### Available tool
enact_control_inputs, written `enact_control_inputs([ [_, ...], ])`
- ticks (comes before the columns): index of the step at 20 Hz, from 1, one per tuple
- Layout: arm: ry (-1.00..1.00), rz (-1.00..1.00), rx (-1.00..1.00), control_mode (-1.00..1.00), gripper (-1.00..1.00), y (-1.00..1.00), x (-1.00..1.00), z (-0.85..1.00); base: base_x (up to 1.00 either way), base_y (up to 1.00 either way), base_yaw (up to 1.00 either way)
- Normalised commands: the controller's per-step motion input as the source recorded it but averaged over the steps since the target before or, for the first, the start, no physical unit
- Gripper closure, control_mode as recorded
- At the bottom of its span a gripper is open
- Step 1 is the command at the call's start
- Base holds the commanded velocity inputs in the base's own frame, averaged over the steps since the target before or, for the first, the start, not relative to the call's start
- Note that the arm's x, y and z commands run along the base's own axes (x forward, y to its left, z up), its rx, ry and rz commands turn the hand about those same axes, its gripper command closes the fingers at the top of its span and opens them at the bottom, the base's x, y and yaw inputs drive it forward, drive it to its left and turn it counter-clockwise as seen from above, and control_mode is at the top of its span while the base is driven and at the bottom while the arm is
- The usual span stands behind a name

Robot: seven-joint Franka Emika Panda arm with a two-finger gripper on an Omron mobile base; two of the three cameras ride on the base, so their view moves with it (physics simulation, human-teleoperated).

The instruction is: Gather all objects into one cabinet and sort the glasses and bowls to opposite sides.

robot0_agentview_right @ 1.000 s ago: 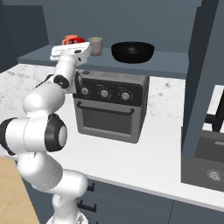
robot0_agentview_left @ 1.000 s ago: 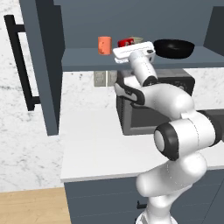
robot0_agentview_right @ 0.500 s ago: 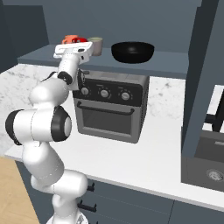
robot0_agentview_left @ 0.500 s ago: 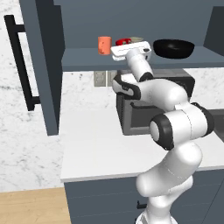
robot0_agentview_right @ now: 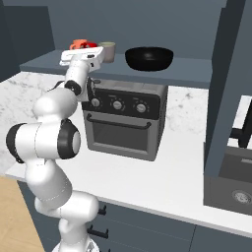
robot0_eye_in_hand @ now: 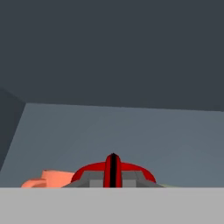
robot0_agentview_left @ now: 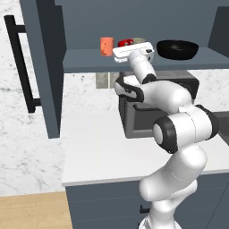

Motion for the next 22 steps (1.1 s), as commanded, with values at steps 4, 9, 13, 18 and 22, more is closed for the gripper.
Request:
enact_control_inputs([
  [4, -0.3, 0.01, 0.02, -1.0, 1.0, 0.0, 0.68, -1.0, 0.0, 0.0, 0.0],
  [9, -0.31, 0.03, 0.05, -1.0, 1.0, 0.0, 0.4, -1.0, 0.0, 0.0, 0.0],
  [13, -0.33, 0.03, 0.04, -1.0, 1.0, 0.0, 0.24, -1.0, 0.0, 0.0, 0.0],
  [18, -0.36, 0.04, 0.01, -1.0, 1.0, 0.0, 0.14, -1.0, 0.0, 0.0, 0.0],
  [22, -0.4, 0.04, 0.0, -1.0, 1.0, 0.0, 0.13, -1.0, 0.0, 0.0, 0.0],
])
